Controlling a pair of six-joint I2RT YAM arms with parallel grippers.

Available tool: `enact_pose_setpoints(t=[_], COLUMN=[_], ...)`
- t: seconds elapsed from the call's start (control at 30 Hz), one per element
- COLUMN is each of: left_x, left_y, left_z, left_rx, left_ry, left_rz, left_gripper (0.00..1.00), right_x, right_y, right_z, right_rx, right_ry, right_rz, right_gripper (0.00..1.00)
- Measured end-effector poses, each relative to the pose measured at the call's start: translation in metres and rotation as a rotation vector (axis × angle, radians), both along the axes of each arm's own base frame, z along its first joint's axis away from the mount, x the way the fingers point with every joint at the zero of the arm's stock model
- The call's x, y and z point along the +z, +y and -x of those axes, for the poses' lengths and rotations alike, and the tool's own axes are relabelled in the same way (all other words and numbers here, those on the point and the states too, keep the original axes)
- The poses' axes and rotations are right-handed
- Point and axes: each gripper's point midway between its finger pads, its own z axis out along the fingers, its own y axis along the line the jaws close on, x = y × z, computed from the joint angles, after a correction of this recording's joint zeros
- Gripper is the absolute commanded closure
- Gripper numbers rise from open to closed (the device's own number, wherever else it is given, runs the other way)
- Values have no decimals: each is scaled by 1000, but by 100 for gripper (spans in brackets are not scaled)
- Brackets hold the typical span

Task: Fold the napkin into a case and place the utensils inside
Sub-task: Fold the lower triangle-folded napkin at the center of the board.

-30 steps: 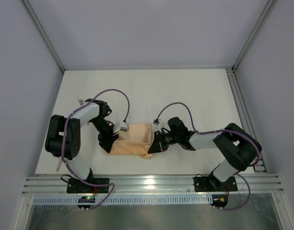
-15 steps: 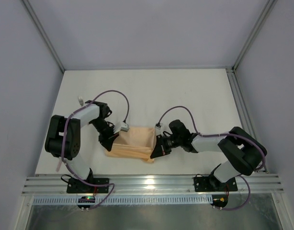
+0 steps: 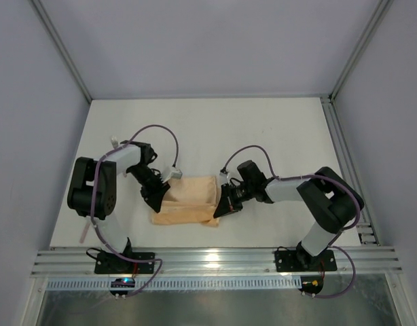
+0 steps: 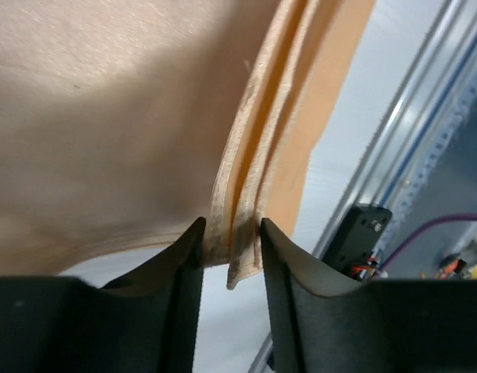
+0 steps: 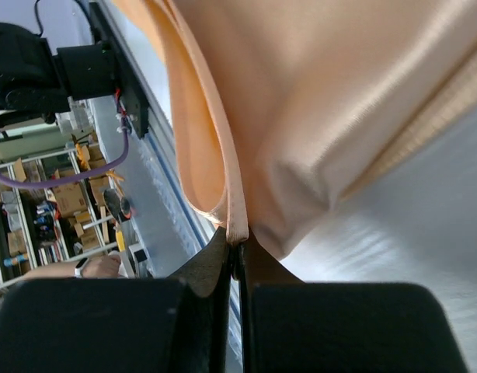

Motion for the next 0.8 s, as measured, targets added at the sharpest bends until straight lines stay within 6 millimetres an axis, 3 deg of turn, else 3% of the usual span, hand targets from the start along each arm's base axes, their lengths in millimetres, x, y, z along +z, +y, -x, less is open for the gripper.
enact_pose_setpoints(t=[0.03,0.2,0.37,0.47,0.6,0.7,0.8], left_x=[-4,-8,3,10,26,39,33], left_y=[0,-4,-10,-10,-7,-5,-3], left_z=[-8,-24,-37,-45,-58,-66,-53], left_rx=[27,88,101,107,144,145,99], left_ry=[-25,-70,-123,-160,-225,-291,-296], left_rz=[-14,-24,-1,6,15,-11,-63], left_gripper=[55,50,37,37,52,49,43], right_x=[-5,-22,-25,-26,-29,-31,-31], right_y=[-2,-8,-9,-10,-10,-10,-10], right_z=[-3,-3,-2,-3,-5,-5,-6], right_rx=[-10,-24,-28,-34,-43,-50,-52], right_ry=[11,59,72,72,78,81,78], right_rz=[12,54,63,66,75,84,86], right_gripper=[96,96,97,97,97,97,97])
